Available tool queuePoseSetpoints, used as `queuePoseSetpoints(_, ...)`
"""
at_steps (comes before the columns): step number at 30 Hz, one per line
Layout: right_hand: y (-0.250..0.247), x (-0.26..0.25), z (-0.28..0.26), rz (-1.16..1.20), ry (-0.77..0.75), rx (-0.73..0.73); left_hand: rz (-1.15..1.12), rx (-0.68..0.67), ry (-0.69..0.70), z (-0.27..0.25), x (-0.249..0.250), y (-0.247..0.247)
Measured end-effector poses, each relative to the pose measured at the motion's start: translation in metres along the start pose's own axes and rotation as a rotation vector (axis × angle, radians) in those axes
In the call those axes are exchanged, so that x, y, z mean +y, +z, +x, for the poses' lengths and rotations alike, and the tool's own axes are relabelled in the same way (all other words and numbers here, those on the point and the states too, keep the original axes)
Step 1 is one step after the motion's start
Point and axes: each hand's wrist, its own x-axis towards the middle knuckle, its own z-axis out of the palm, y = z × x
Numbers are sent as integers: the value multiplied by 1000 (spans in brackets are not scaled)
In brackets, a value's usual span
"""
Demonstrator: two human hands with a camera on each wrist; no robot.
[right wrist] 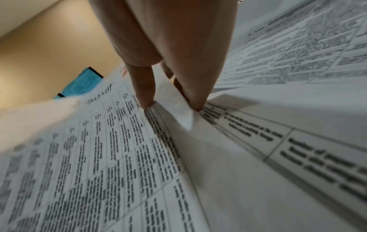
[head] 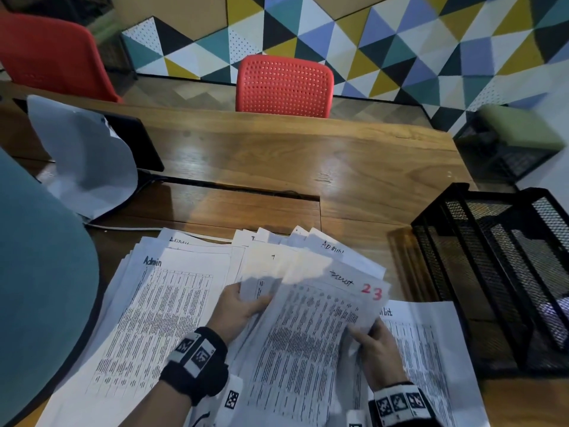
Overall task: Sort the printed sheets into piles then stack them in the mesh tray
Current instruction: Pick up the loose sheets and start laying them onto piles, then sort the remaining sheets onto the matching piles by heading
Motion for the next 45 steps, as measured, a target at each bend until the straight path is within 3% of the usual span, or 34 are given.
queuePoseSetpoints(4,-2,0,0,8,-3,119,-14,60,-49,4,-4,-5)
queuePoseSetpoints(6,-3,-2,-1,117,-37,79,-23,49,-85,7,-8,-9)
queuePoseSetpoints(10,-5,-1,2,46,-56,71,-143,-32,-126,6,-7,-12)
queuePoseSetpoints(13,-1,-2,2,50,1,26,-132,-90,-126,2,-1,-7)
queuePoseSetpoints(18,5,-8,-1,47,35,-12,-219,-35,-151,4,-1,-8)
queuePoseSetpoints(23,10,-13,-1,-3,93,-7,-258,-150,-140,0,4,-7)
queuePoseSetpoints(28,9,-14,-5,33,6,4,-260,6,-29,7,-4,-12)
queuePoseSetpoints(31,11,-16,-11,107,-7,-12,-115,167,93,10,-9,-11)
queuePoseSetpoints(34,-4,-4,-8,119,45,4,89,214,175,11,-11,-7)
queuePoseSetpoints(35,-2,-5,-9,187,114,-60,90,200,173,11,-12,-6)
queuePoseSetpoints(39,-11,-7,4,120,-21,-262,-62,190,76,9,-6,-3)
queuePoseSetpoints(42,-17,-6,6,-60,-190,29,-95,149,45,9,-6,-6)
queuePoseSetpoints(43,-14,-1,6,-24,-180,-3,-87,109,43,8,-6,-6)
queuePoseSetpoints(45,-17,7,9,-63,4,-47,-83,49,26,6,-3,-5)
